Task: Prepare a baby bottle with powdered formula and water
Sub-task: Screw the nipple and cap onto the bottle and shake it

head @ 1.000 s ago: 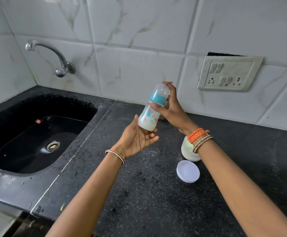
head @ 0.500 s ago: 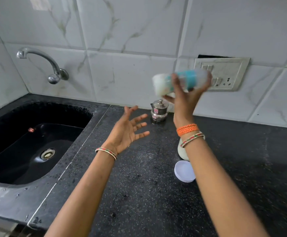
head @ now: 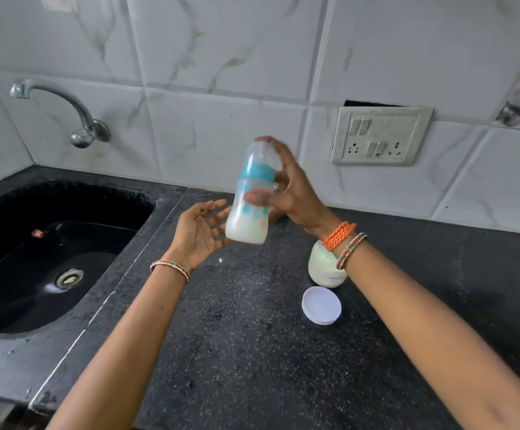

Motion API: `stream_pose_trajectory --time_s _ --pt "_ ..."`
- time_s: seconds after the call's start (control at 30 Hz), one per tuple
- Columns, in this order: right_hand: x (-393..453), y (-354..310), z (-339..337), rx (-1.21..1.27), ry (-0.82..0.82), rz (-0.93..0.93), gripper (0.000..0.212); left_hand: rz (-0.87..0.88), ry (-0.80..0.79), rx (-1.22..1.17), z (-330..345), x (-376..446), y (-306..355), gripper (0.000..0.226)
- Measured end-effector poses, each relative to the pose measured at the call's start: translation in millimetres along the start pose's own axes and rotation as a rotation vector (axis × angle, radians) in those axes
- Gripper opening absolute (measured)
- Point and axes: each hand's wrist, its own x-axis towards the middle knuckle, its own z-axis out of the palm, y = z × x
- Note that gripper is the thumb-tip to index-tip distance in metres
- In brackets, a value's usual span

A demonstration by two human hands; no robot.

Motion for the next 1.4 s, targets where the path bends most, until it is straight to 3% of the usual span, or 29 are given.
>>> stream_pose_trajectory --time_s 0.07,0.1,0.2,0.23,0.27,0.33,0.37,0.47,0.5,0.6,0.63,0.7,0.73,0.77,0.83,0.87,0.97,1.1,1.2,1.3,1.33,1.4 --pt "6 -2 -11 0.193 0.31 -0.015 0.084 -0.003 0.007 0.008 0 1 -2 0.028" --pt "7 2 -17 0.258 0.386 -0.012 0.08 -0.009 0.016 0.01 -1 1 -3 0.025" --pt "3 5 -19 0.082 0.072 0.151 0.081 -0.028 0.032 0.017 -1 5 -8 0.021" --pt "1 12 -22 0.054 0.035 0.155 0.081 -0.025 0.036 0.013 0 6 -8 0.02" --pt "3 14 -23 0.092 0.105 0.16 0.08 -0.02 0.044 0.011 1 7 -8 0.021" --pt "7 22 -32 0.24 0.399 0.153 0.074 -0.014 0.051 0.014 3 7 -8 0.021" --pt "8 26 -35 0.265 0.439 0.152 0.075 -0.018 0.054 0.011 4 6 -9 0.02" --pt "6 24 -34 0.071 0.208 0.232 0.084 -0.031 0.048 0.033 4 6 -10 0.018" --pt "8 25 -35 0.052 0.242 0.205 0.083 -0.028 0.05 0.035 5 6 -9 0.018" --pt "13 29 -36 0.135 0.545 0.132 0.075 -0.016 0.061 0.029 5 4 -8 0.018" --pt "13 27 -34 0.071 0.494 0.111 0.076 -0.019 0.063 0.028 5 3 -9 0.017" --pt "13 32 -31 -0.093 0.131 0.131 0.078 -0.03 0.056 0.04 3 2 -9 0.017" --pt "12 32 -26 -0.132 0.052 0.136 0.077 -0.027 0.055 0.043 3 2 -8 0.017" --pt "13 32 -25 -0.123 0.075 0.124 0.075 -0.025 0.058 0.041 2 1 -6 0.018" --pt "17 32 -21 -0.002 0.326 0.057 0.074 -0.015 0.061 0.036 2 0 -3 0.018" --pt "17 30 -18 0.017 0.356 0.039 0.073 -0.015 0.065 0.031 1 -2 -3 0.017" --pt "15 25 -12 -0.143 0.001 0.098 0.074 -0.028 0.06 0.023 0 -5 -5 0.018" --pt "17 20 -10 -0.018 0.328 0.023 0.071 -0.011 0.069 0.018 0 -9 -5 0.018" --pt "19 14 -10 -0.234 0.098 0.019 0.077 -0.024 0.049 0.028 0 -10 -8 0.018" --pt "24 6 -11 -0.149 0.353 -0.014 0.084 -0.015 0.021 0.032 4 -12 -8 0.017" --pt "25 1 -11 -0.143 0.348 -0.022 0.086 -0.013 0.005 0.032 5 -13 -8 0.018" --pt "23 -5 -7 -0.316 0.13 -0.011 0.088 -0.037 -0.05 0.049 7 -14 -9 0.023"
